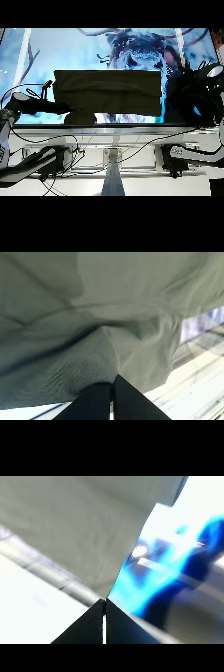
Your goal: Fold the clothes and pants, and hang the long-sleeved shirts on hangers.
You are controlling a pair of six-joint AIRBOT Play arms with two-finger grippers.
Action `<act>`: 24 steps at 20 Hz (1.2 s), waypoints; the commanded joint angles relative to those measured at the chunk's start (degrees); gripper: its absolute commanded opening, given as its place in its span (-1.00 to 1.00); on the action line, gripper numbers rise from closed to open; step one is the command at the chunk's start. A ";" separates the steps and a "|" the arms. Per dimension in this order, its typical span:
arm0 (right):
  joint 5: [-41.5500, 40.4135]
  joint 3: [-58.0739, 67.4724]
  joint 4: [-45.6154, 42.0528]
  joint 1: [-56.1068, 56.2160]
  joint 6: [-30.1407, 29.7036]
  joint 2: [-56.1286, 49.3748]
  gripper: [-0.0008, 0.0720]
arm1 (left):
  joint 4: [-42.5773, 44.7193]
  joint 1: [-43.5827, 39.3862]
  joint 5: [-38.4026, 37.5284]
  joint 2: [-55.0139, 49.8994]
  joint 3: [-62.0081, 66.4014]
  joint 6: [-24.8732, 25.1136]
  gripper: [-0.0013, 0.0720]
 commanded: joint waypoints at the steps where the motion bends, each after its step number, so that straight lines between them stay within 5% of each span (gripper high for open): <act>1: -0.44 -9.84 3.34 -6.64 -1.66 0.00 -0.71 | -2.27 -0.02 -0.94 -0.02 0.52 0.07 -0.94; 2: -2.64 -12.02 5.38 -8.37 0.11 -0.02 -0.21 | -2.29 -0.02 -0.94 -0.02 0.52 0.07 -0.94; 3: -5.09 -14.08 7.21 -9.33 1.70 -0.04 0.09 | -2.32 -0.02 -0.94 -0.02 0.52 0.07 -0.94; 11: -18.82 -24.46 15.10 -6.49 2.40 -0.07 0.06 | -2.32 -0.02 -0.94 -0.02 0.52 0.04 -0.94; 12: -19.56 -24.46 16.04 -5.35 2.71 -0.07 -0.01 | -2.32 -0.02 -0.94 -0.02 0.52 0.04 -0.94; 15: -20.02 -23.91 19.37 -2.27 -0.52 -0.02 -0.95 | -2.34 -0.02 -0.94 -0.02 0.52 0.04 -0.94; 20: -12.22 -16.98 20.52 1.38 -0.57 0.02 -0.96 | -6.43 0.00 -3.61 -0.02 3.50 0.24 -0.94; 24: -9.77 -9.31 32.20 4.96 -0.50 0.02 -0.96 | -6.99 0.00 -4.02 -0.02 12.92 1.60 -0.94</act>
